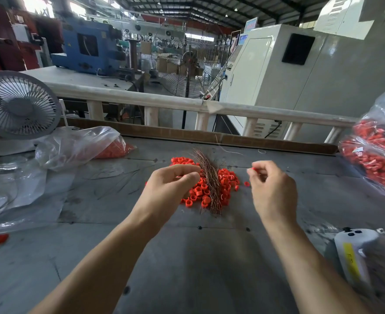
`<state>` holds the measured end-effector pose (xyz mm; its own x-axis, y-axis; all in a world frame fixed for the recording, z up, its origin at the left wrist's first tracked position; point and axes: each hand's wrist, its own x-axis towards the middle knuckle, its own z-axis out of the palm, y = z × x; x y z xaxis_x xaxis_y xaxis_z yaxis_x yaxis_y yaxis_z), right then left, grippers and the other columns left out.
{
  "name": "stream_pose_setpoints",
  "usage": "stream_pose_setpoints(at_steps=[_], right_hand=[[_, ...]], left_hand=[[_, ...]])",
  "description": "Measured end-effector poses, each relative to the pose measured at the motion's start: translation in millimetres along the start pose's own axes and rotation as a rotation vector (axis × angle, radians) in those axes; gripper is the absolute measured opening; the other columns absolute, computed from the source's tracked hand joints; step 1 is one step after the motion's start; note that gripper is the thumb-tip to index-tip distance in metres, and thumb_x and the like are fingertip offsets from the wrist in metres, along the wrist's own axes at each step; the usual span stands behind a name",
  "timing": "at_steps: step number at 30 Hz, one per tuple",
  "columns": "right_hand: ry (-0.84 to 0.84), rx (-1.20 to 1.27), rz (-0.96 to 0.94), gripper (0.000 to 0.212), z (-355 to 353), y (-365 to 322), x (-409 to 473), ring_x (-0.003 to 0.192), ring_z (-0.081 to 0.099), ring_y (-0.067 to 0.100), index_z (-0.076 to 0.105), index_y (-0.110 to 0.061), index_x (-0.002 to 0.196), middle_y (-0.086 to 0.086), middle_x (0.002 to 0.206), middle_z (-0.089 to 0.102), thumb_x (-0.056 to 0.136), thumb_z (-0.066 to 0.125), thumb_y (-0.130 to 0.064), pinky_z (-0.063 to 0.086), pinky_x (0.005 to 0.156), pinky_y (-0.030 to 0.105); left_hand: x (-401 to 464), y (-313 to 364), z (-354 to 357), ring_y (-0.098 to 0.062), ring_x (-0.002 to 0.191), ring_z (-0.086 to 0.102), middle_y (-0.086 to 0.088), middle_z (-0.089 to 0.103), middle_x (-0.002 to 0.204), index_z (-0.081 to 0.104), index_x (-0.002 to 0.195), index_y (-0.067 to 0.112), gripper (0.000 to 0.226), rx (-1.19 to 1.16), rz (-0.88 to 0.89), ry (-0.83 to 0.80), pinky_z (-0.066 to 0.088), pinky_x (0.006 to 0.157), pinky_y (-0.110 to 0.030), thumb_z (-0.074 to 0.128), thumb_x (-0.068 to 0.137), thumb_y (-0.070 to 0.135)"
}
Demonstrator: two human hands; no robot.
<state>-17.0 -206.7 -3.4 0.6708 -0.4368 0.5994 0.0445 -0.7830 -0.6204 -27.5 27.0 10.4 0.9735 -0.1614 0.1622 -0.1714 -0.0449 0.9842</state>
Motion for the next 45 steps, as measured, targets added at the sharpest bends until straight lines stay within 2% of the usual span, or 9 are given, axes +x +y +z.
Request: stream_pose_setpoints(at_steps=[7, 13, 17, 20, 26, 30, 34, 39, 45], right_hand=[[-0.123, -0.459, 0.245, 0.014, -8.9, 40.7, 18.4, 0.095, 0.067, 0.038, 0.079, -0.02, 0.085, 0.011, 0.094, 0.075, 0.091, 0.072, -0.031, 0.054, 0.08, 0.039], [-0.193, -0.6, 0.258, 0.024, -10.2, 37.5, 18.8, 0.109, 0.058, 0.036, 0.08, -0.022, 0.098, 0.008, 0.109, 0.07, 0.09, 0.069, -0.042, 0.044, 0.089, 0.039], [-0.117, -0.368, 0.095, 0.017, -7.6, 22.5, 12.2, 0.108, 0.06, 0.037, 0.076, -0.019, 0.104, 0.01, 0.11, 0.07, 0.091, 0.072, -0.028, 0.047, 0.089, 0.039], [-0.244, -0.148, 0.02, 0.01, 0.9, 6.8, 1.5, 0.098, 0.068, 0.026, 0.078, -0.023, 0.099, 0.0, 0.1, 0.075, 0.09, 0.074, -0.023, 0.054, 0.084, 0.035], [-0.468, -0.067, -0.104, 0.016, 13.4, -8.2, -11.0, 0.088, 0.066, 0.01, 0.076, -0.027, 0.105, -0.011, 0.096, 0.073, 0.092, 0.074, -0.019, 0.055, 0.086, 0.032], [-0.461, -0.105, -0.086, 0.003, 12.7, -11.5, -9.7, 0.082, 0.063, 0.01, 0.072, -0.028, 0.093, -0.014, 0.086, 0.07, 0.091, 0.074, -0.027, 0.053, 0.078, 0.03], [-0.45, -0.157, -0.03, 0.015, 3.8, -8.8, -6.1, 0.078, 0.065, 0.011, 0.069, -0.03, 0.078, -0.014, 0.075, 0.069, 0.088, 0.077, -0.038, 0.051, 0.071, 0.03], [-0.542, -0.206, -0.036, 0.015, 6.4, -11.9, -12.2, 0.073, 0.06, 0.002, 0.07, -0.031, 0.081, -0.018, 0.074, 0.065, 0.088, 0.077, -0.042, 0.043, 0.06, 0.022], [-0.513, -0.231, -0.052, 0.016, 8.8, -13.7, -14.1, 0.075, 0.062, 0.013, 0.068, -0.031, 0.078, -0.014, 0.072, 0.064, 0.092, 0.072, -0.036, 0.042, 0.064, 0.027]], left_hand=[[4.0, -10.6, 1.1, 0.001, 0.067, 0.065, 0.018, 0.071, 0.076, 0.074, 0.085, 0.034, 0.013, 0.432, -0.016, 0.198, 0.042, 0.051, -0.012, 0.065, 0.093, 0.031], [6.2, -22.8, -1.2, -0.009, 0.091, 0.054, 0.019, 0.054, 0.093, 0.07, 0.098, 0.035, 0.01, 0.758, 0.054, 0.23, 0.037, 0.076, -0.026, 0.064, 0.092, 0.03], [6.8, -26.9, -4.0, -0.014, 0.104, 0.056, 0.015, 0.052, 0.103, 0.069, 0.11, 0.034, 0.018, 0.863, 0.075, 0.234, 0.041, 0.083, -0.029, 0.067, 0.092, 0.037], [5.8, -29.7, -4.1, -0.017, 0.108, 0.057, 0.01, 0.058, 0.112, 0.067, 0.116, 0.032, 0.025, 0.906, 0.083, 0.202, 0.044, 0.09, -0.034, 0.069, 0.092, 0.04], [6.6, -30.6, -4.0, -0.018, 0.11, 0.056, 0.008, 0.06, 0.115, 0.067, 0.117, 0.032, 0.028, 0.942, 0.087, 0.192, 0.045, 0.093, -0.035, 0.072, 0.091, 0.038], [7.0, -32.3, -6.8, -0.018, 0.108, 0.057, 0.009, 0.056, 0.112, 0.067, 0.114, 0.032, 0.027, 0.939, 0.076, 0.224, 0.044, 0.09, -0.033, 0.073, 0.09, 0.041], [7.8, -33.6, -8.3, -0.021, 0.105, 0.057, 0.008, 0.054, 0.107, 0.066, 0.11, 0.029, 0.023, 0.953, 0.063, 0.246, 0.045, 0.09, -0.036, 0.071, 0.091, 0.041], [7.8, -35.7, -7.8, -0.023, 0.106, 0.058, 0.005, 0.054, 0.108, 0.067, 0.114, 0.028, 0.018, 0.927, 0.071, 0.258, 0.046, 0.089, -0.037, 0.065, 0.096, 0.029], [8.9, -36.0, -10.5, -0.025, 0.109, 0.058, 0.002, 0.056, 0.112, 0.065, 0.121, 0.029, 0.026, 0.983, 0.039, 0.267, 0.046, 0.09, -0.037, 0.064, 0.095, 0.027]])
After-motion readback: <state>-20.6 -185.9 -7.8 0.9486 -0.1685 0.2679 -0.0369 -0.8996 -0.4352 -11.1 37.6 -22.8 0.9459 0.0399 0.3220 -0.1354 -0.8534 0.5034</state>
